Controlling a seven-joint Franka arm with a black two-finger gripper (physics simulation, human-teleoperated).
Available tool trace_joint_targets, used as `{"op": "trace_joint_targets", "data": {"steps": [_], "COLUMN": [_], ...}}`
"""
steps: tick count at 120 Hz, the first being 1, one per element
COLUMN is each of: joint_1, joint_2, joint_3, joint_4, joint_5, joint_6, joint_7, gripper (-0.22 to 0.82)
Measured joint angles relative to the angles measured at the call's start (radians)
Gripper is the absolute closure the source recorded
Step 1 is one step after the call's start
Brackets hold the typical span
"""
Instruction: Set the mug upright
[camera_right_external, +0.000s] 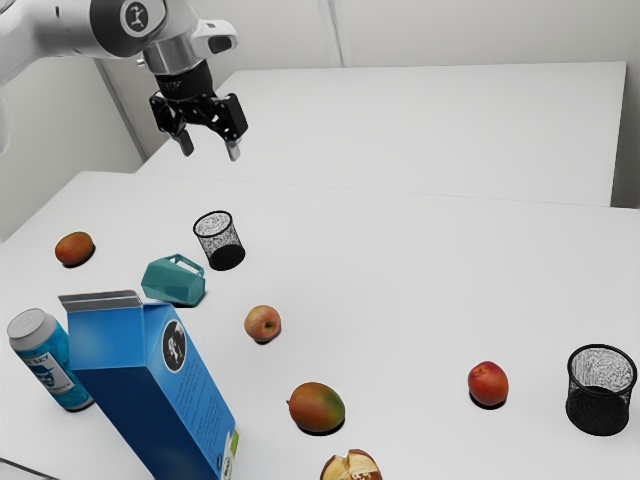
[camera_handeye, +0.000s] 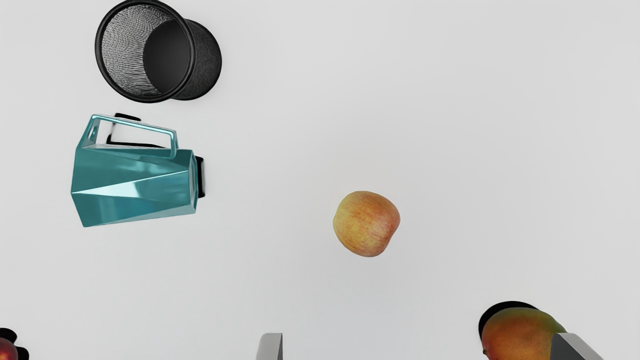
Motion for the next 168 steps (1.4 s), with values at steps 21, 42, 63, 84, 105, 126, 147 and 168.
{"op": "trace_joint_targets", "data": {"steps": [21,42,63,84,105,126,147,168], "joint_1": [-0.003,0.006,0.036,0.128,0.237,0.338,0.397,0.404], "joint_2": [-0.003,-0.051,-0.069,-0.067,-0.057,-0.027,0.045,0.126], "joint_3": [0.000,0.000,-0.001,0.000,0.001,0.002,0.000,-0.002], "joint_4": [-0.004,-0.054,-0.064,-0.058,-0.055,-0.038,0.014,0.071], "joint_5": [-0.001,-0.001,-0.002,-0.004,-0.008,-0.027,-0.036,-0.049], "joint_6": [0.000,-0.001,-0.020,-0.048,-0.062,-0.066,-0.068,-0.066], "joint_7": [-0.001,-0.001,0.008,0.030,0.060,0.111,0.173,0.240], "gripper": [0.02,0.02,0.02,0.02,0.02,0.02,0.02,0.03]}}
